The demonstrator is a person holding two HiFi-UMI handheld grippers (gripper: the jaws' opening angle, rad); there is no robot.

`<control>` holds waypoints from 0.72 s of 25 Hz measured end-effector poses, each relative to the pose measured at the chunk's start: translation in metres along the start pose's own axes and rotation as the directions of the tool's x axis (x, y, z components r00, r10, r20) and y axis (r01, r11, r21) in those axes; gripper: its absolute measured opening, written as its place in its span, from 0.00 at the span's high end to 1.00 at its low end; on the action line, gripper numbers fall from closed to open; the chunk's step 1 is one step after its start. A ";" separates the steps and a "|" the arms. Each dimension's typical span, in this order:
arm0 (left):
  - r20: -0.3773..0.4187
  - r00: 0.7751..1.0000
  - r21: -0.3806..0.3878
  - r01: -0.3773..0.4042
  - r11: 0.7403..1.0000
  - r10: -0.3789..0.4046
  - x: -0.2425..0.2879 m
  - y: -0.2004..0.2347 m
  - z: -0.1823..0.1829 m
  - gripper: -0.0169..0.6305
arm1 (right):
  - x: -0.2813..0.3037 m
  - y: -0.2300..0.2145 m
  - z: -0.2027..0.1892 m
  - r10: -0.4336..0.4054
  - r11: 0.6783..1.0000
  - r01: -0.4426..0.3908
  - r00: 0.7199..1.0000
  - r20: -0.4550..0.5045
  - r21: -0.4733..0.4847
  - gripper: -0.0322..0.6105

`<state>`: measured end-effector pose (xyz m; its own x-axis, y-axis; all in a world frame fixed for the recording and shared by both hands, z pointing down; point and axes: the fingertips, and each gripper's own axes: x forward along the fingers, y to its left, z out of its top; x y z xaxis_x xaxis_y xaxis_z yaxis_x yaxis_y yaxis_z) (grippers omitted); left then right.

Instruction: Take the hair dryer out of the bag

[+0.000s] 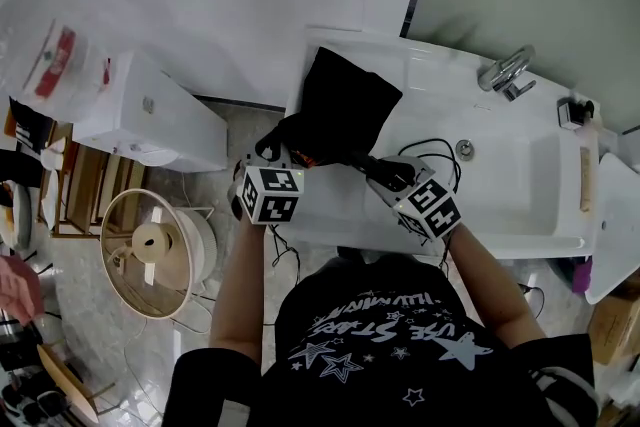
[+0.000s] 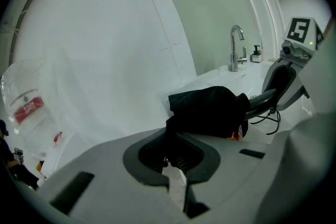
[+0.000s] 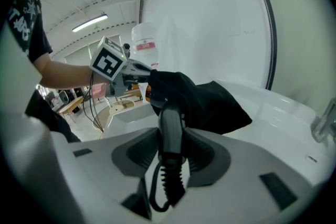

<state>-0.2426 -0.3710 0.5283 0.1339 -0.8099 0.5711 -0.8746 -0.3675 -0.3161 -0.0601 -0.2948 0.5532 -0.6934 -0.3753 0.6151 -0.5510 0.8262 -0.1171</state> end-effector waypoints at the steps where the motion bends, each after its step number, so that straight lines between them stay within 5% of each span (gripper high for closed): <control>1: -0.001 1.000 -0.001 0.003 1.000 -0.003 -0.001 -0.001 0.000 0.94 | -0.001 0.001 -0.003 0.003 1.000 -0.003 1.000 -0.014 -0.021 0.71; 18: -0.024 0.999 -0.011 0.029 1.000 -0.029 -0.006 -0.004 -0.015 0.94 | -0.034 0.023 0.001 0.064 0.998 -0.063 0.996 0.069 -0.016 0.71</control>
<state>-0.2465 -0.3576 0.5376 0.1477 -0.7875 0.5983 -0.8754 -0.3857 -0.2915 -0.0496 -0.2637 0.5293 -0.7575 -0.3498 0.5512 -0.4988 0.8549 -0.1429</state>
